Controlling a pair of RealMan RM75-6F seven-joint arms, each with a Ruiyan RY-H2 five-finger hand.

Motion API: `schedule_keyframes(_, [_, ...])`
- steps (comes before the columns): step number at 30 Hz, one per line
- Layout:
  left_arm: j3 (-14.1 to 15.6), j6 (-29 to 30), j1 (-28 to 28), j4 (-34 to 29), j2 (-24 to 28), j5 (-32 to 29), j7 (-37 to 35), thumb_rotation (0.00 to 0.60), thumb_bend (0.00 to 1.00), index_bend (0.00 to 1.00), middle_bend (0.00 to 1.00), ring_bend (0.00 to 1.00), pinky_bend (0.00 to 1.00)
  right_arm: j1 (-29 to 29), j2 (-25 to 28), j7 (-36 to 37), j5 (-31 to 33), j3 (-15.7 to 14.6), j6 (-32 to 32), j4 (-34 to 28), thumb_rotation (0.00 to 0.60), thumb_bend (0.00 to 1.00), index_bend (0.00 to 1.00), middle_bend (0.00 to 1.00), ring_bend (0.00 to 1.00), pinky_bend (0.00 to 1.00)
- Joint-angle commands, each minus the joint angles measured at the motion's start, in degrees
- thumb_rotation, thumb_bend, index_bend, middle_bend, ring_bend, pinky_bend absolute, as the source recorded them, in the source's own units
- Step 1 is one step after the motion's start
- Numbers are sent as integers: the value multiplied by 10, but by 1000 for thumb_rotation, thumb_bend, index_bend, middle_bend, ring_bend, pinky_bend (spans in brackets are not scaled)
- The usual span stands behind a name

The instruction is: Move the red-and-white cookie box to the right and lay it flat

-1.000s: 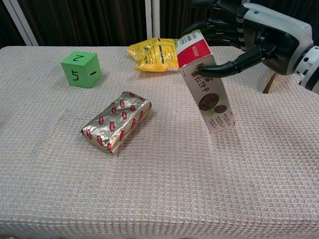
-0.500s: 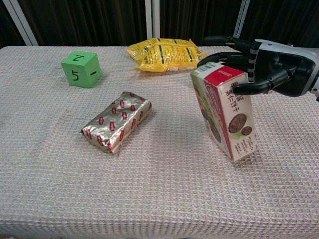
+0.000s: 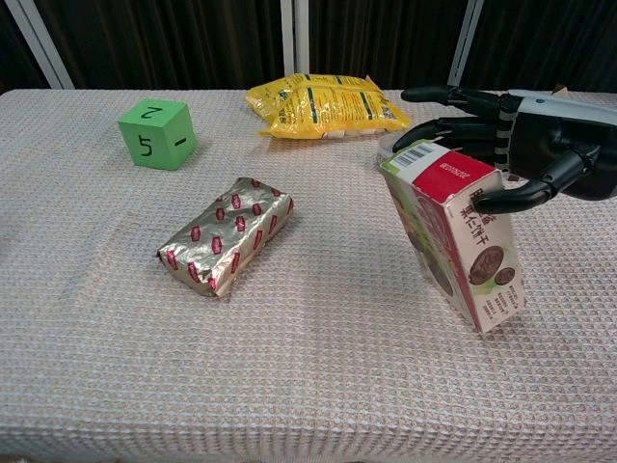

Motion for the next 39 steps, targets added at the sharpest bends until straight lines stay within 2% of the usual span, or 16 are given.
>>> schedule_keyframes(1, [0, 1, 0, -1, 0, 0, 1, 600, 73, 198, 151, 121, 239, -17, 18, -26, 12, -7, 1, -18, 600, 398, 0, 699, 230, 0])
schedule_keyframes(7, [4, -1, -2, 4, -8, 7, -1, 600, 73, 199, 152, 121, 239, -39, 33, -74, 22, -14, -2, -40, 600, 417, 0, 700, 233, 0])
schedule_keyframes(17, [6, 6, 0, 0, -6, 13, 3, 600, 73, 199, 151, 121, 239, -64, 62, -111, 29, -21, -2, -65, 600, 412, 0, 689, 230, 0])
schedule_keyframes(21, [7, 6, 0, -1, -7, 15, 4, 600, 73, 200, 152, 121, 239, -71, 66, -136, 23, -28, -5, -68, 600, 400, 0, 659, 212, 0])
schedule_keyframes(23, [7, 6, -1, -1, -8, 18, 3, 600, 74, 203, 152, 121, 239, -73, 69, -157, 15, -32, -9, -72, 600, 394, 0, 612, 189, 0])
schedule_keyframes(25, [8, 9, -1, -1, -8, 21, 3, 600, 74, 206, 152, 121, 239, -75, 72, -172, 9, -37, -8, -79, 600, 381, 0, 524, 143, 0])
schedule_keyframes(30, [8, 11, 0, -1, -6, 24, 2, 600, 75, 208, 152, 121, 239, -86, 78, -232, 6, -39, -10, -94, 600, 292, 0, 230, 4, 0])
schedule_keyframes(33, [8, 11, 0, 0, -6, 24, 0, 600, 75, 208, 151, 121, 239, -93, 76, -253, 8, -35, -9, -99, 600, 213, 0, 92, 0, 0])
schedule_keyframes(36, [8, 13, 1, 0, -5, 23, -1, 600, 76, 208, 152, 121, 239, -97, 75, -266, 9, -31, -7, -103, 600, 178, 0, 12, 0, 0])
schedule_keyframes(39, [8, 15, 3, 1, -4, 23, -3, 600, 76, 208, 151, 121, 239, -100, 76, -274, 8, -28, -2, -106, 600, 131, 0, 0, 0, 0])
